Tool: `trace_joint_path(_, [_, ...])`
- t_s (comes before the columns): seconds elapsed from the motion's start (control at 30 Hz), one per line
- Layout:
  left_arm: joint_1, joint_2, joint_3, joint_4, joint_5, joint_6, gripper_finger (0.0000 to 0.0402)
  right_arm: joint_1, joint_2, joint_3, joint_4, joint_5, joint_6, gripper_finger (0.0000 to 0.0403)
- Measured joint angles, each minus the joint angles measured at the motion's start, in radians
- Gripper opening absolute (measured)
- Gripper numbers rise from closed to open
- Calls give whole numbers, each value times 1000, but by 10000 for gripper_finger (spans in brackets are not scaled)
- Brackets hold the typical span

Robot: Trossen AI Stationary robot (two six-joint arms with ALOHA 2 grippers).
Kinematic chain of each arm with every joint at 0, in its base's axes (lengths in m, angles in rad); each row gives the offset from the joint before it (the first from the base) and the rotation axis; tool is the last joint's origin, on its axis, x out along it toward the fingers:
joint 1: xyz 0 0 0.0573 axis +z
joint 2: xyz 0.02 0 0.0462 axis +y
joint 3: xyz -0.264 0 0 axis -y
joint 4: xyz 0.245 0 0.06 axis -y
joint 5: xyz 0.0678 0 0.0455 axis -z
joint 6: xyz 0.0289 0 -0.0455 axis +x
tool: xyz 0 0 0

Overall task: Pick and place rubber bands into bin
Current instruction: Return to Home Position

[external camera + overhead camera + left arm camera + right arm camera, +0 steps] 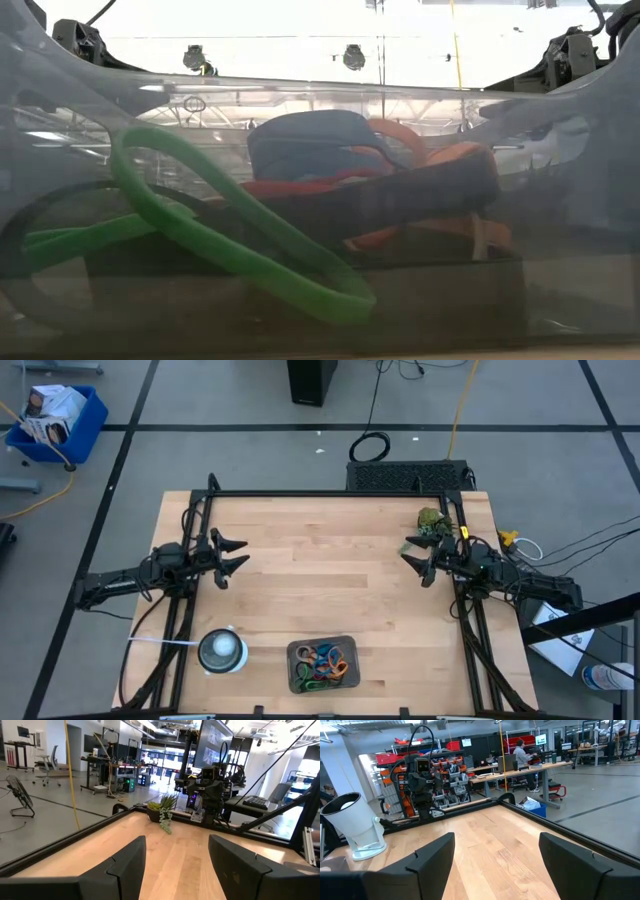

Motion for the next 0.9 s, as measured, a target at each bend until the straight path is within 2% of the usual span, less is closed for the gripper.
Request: trace_joint_path(0.9, [0,0,0,0,0,0,223,0,0,0,0,0,0,283])
